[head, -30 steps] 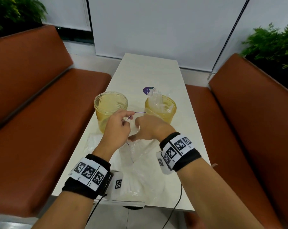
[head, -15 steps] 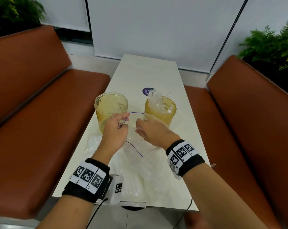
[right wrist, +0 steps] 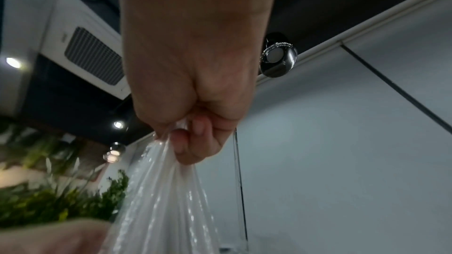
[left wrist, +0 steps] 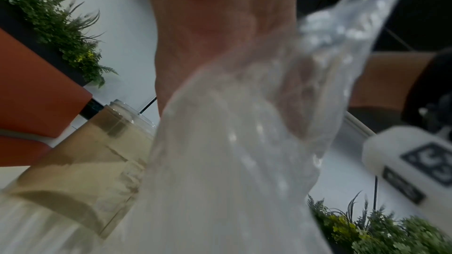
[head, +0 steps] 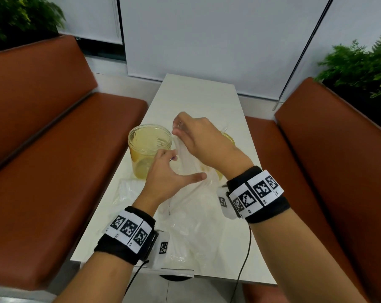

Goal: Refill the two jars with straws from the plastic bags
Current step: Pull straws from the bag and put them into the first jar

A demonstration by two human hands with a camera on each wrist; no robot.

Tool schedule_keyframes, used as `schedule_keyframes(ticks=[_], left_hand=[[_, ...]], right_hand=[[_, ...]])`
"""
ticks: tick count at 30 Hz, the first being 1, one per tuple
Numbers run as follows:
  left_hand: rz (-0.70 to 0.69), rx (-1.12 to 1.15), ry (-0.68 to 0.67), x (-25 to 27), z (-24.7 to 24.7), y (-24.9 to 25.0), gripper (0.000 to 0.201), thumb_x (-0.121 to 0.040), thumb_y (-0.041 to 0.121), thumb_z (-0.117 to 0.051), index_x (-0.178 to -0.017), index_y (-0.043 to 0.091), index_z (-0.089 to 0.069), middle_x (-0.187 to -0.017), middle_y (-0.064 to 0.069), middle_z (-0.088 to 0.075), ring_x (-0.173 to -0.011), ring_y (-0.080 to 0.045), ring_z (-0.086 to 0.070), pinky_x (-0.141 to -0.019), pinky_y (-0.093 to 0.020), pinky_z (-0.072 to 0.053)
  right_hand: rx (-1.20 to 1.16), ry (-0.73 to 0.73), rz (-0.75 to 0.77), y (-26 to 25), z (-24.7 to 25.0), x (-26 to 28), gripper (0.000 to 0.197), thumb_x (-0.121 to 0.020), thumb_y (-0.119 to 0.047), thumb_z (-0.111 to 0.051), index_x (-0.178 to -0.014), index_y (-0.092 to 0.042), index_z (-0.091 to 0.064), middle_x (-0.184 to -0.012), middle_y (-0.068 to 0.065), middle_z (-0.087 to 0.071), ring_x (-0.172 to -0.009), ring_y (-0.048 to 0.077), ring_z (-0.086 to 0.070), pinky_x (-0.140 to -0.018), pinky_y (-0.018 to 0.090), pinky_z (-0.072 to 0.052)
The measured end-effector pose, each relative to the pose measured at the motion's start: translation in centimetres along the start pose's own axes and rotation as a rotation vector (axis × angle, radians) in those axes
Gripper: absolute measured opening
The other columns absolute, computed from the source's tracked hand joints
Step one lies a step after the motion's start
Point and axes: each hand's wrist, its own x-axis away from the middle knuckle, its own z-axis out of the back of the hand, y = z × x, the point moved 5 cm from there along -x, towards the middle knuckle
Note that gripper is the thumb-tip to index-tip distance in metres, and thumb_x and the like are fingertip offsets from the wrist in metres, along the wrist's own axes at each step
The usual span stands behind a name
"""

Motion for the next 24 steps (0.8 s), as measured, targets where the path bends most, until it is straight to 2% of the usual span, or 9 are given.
schedule_keyframes(ticks=[5,7,9,13,16,18,20,22,24], left_hand=[[0.012,0.02,0.105,-0.4,-0.3,0.4,0.059,-0.062,0.056,-0.087,-0.072,0.028,-0.036,-0.076,0.012,-0.037,-0.066,-0.004,-0.036,-0.057,-0.02,-0.028],[0.024,0.059,0.099,-0.9,-0.8,0.0,0.053,-0.068,0.051,-0.086,-0.074,0.031,-0.038,-0.075,0.015,-0.038,-0.064,-0.003,-0.038,-0.056,-0.02,-0.029],[0.033,0.084,0.076,-1.4,-1.3,-0.5,0.045,-0.071,0.051,-0.083,-0.086,0.028,-0.048,-0.077,0.017,-0.046,-0.069,-0.003,-0.045,-0.059,-0.023,-0.036],[0.032,0.143,0.05,-1.9,-2.1,-1.4,0.05,-0.073,0.056,-0.074,-0.107,0.022,-0.063,-0.089,0.009,-0.071,-0.086,-0.015,-0.07,-0.069,-0.034,-0.057],[0.031,0.149,0.046,-1.9,-2.1,-1.2,0.042,-0.08,0.046,-0.073,-0.114,0.023,-0.063,-0.094,0.008,-0.074,-0.09,-0.015,-0.071,-0.074,-0.037,-0.06],[0.057,0.138,0.039,-1.8,-1.9,-0.8,0.044,-0.085,0.04,-0.072,-0.123,0.025,-0.058,-0.104,0.011,-0.069,-0.098,-0.013,-0.067,-0.085,-0.04,-0.058],[0.018,0.117,0.057,-1.7,-1.7,-0.3,0.046,-0.089,0.033,-0.066,-0.133,0.025,-0.053,-0.112,0.01,-0.062,-0.104,-0.014,-0.06,-0.091,-0.041,-0.055],[-0.081,0.142,0.07,-1.6,-1.6,0.1,0.035,-0.088,0.025,-0.057,-0.123,0.028,-0.058,-0.11,0.005,-0.065,-0.103,-0.017,-0.063,-0.09,-0.047,-0.057],[-0.102,0.166,0.068,-1.6,-1.6,-0.4,0.026,-0.086,0.021,-0.055,-0.105,0.038,-0.059,-0.106,0.003,-0.07,-0.101,-0.018,-0.068,-0.085,-0.05,-0.059]], right_hand=[[-0.092,0.058,0.041,-0.8,-0.2,-0.6,0.023,-0.103,-0.03,-0.058,-0.111,-0.009,-0.062,-0.09,0.007,-0.073,-0.071,0.016,-0.06,-0.071,0.034,-0.053],[-0.187,0.091,0.019,-0.3,-0.2,-0.5,0.02,-0.101,-0.03,-0.061,-0.107,-0.011,-0.064,-0.086,0.002,-0.072,-0.062,0.005,-0.056,-0.066,0.025,-0.048],[-0.311,0.1,-0.021,0.0,-0.4,-0.3,0.017,-0.1,-0.03,-0.062,-0.104,-0.014,-0.066,-0.082,-0.001,-0.07,-0.06,0.005,-0.057,-0.064,0.022,-0.046],[-0.427,0.086,-0.09,0.6,-1.7,-0.4,0.018,-0.099,-0.035,-0.064,-0.103,-0.018,-0.069,-0.087,-0.011,-0.069,-0.08,0.01,-0.066,-0.079,0.04,-0.058],[-0.51,0.107,-0.146,1.2,-2.1,-0.4,0.026,-0.095,-0.043,-0.068,-0.103,-0.019,-0.073,-0.094,-0.012,-0.071,-0.089,0.004,-0.065,-0.081,0.035,-0.056],[-0.532,0.1,-0.203,1.7,-2.4,0.0,0.034,-0.083,-0.053,-0.076,-0.098,-0.022,-0.074,-0.091,-0.013,-0.072,-0.08,-0.002,-0.062,-0.075,0.023,-0.049],[-0.403,0.082,-0.201,2.1,-2.9,0.3,0.05,-0.066,-0.066,-0.083,-0.093,-0.026,-0.073,-0.084,-0.012,-0.071,-0.071,0.001,-0.062,-0.066,0.023,-0.048],[-0.32,0.041,-0.198,2.3,-3.9,0.6,0.056,-0.061,-0.068,-0.084,-0.091,-0.022,-0.071,-0.08,-0.007,-0.072,-0.069,0.006,-0.065,-0.062,0.028,-0.054],[-0.423,0.027,-0.23,2.5,-5.2,0.9,0.036,-0.075,-0.049,-0.085,-0.086,-0.02,-0.066,-0.071,-0.01,-0.068,-0.063,0.0,-0.063,-0.059,0.02,-0.05]])
